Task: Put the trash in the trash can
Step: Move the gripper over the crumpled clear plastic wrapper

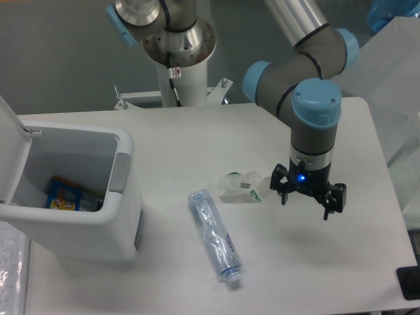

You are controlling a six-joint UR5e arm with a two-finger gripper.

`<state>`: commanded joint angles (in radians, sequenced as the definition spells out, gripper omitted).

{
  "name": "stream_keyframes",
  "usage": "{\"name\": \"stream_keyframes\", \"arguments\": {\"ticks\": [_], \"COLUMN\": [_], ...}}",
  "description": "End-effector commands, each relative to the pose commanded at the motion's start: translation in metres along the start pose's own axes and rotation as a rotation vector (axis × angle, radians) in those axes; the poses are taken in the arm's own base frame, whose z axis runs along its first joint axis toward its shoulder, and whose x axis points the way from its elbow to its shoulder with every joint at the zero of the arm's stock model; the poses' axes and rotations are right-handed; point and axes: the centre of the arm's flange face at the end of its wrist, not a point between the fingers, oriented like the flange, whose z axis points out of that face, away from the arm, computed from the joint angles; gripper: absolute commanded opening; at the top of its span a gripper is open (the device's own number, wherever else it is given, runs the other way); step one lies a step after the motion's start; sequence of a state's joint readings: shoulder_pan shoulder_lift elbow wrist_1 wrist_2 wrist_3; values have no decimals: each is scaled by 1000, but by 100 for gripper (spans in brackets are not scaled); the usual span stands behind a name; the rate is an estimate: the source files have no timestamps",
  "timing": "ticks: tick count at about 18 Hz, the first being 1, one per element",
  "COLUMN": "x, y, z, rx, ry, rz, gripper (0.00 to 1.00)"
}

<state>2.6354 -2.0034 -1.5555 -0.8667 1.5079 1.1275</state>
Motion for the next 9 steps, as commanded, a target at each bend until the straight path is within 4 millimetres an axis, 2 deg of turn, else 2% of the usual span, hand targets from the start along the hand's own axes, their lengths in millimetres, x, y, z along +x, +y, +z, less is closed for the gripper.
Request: {"name": "stream_keyframes", "arguments": {"ticks": [9], "x": [8], "y": [-3], "z": [5], "rx": [2], "ry": [13], "rz": [7], "gripper": [100]}}
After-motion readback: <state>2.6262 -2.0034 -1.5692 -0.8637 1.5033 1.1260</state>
